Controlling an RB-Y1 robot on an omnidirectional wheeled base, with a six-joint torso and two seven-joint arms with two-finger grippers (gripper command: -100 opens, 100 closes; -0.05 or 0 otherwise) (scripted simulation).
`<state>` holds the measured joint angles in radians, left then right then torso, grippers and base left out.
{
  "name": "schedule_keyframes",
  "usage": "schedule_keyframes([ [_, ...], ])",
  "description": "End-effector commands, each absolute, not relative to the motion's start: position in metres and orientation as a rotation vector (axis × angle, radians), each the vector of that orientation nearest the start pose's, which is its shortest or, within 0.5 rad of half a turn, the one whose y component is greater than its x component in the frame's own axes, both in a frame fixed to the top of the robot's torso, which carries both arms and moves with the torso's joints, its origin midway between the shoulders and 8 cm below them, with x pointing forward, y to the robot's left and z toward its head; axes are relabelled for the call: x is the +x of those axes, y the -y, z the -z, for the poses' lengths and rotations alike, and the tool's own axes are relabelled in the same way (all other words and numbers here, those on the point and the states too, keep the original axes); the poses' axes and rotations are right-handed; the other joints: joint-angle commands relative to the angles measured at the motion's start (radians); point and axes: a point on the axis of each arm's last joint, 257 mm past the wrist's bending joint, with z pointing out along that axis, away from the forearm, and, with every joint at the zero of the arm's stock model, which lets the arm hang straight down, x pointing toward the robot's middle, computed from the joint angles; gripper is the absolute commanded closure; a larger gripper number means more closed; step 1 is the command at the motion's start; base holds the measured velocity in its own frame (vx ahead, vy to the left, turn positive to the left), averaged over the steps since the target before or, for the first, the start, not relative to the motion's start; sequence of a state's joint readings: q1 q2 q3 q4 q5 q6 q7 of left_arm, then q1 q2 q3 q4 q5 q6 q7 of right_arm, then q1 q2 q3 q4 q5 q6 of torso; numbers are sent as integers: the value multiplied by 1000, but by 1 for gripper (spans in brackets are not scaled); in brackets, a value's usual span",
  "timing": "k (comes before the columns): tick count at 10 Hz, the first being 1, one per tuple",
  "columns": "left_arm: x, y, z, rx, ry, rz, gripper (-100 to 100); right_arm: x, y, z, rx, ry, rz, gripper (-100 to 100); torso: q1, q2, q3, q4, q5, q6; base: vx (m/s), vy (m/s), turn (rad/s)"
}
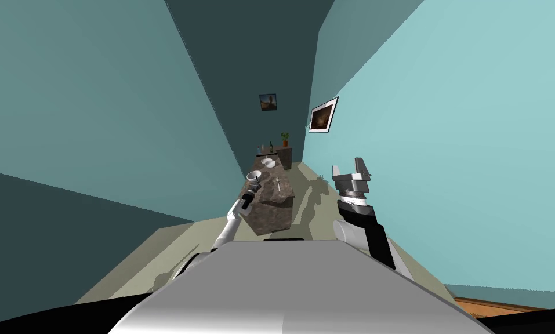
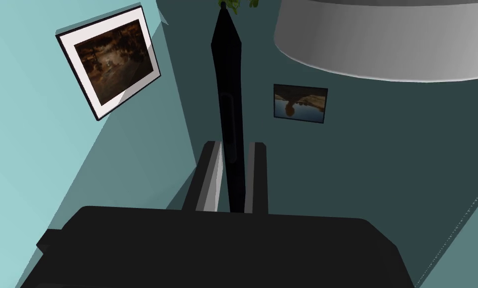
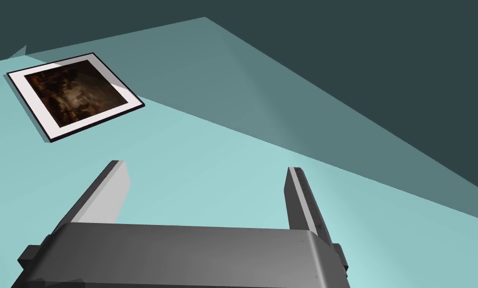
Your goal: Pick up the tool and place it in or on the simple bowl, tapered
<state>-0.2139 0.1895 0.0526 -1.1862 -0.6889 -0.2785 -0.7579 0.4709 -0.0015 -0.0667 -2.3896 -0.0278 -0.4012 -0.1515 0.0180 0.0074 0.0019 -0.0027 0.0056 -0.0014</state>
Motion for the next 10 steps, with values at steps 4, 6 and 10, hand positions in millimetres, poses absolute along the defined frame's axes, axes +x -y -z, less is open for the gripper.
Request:
schedule_keyframes([
  [4, 615, -239, 209, 204, -1519, 108, 100, 334, 297, -65, 687, -526, -1416, 0, 0, -1, -1, -1, 0, 0, -148, 157, -84],
  [6, 628, -239, 189, 227, -1505, 107, 100, 334, 297, -65, 687, -526, -1416, 0, -2, -2, -1, 0, -1, 0, -141, 140, -79],
  [10, 645, -245, 162, 252, -1496, 91, 100, 334, 297, -65, 687, -526, -1416, 0, -2, -4, -2, -1, 0, 0, -122, 144, -86],
])
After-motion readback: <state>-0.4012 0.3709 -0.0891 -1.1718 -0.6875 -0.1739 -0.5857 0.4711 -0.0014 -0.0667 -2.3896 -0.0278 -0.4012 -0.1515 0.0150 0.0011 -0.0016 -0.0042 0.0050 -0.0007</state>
